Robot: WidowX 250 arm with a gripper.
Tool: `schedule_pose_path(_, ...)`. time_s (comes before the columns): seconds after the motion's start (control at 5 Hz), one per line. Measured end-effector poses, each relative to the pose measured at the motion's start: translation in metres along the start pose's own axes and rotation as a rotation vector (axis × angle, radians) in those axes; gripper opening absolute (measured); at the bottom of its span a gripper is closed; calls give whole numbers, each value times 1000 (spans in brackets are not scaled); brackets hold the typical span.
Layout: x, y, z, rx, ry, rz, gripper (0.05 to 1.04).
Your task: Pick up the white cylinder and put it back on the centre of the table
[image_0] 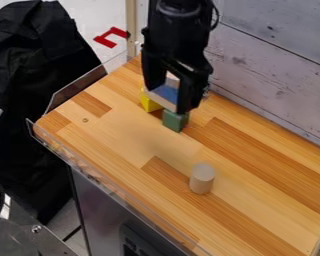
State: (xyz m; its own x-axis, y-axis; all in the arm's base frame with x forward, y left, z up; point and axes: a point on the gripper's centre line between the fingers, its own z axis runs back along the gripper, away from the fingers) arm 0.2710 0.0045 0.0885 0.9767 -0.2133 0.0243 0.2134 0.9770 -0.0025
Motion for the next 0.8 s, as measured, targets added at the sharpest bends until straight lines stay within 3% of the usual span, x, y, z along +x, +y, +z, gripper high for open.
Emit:
schedule_pose_path(0.4,0,9,-13,51,114,96,1001)
schedule_pose_path(0.6,0,9,-13,32,113,214,1001)
schedule_pose_path(0.8,-1,18,-9,-4,80,293,1001)
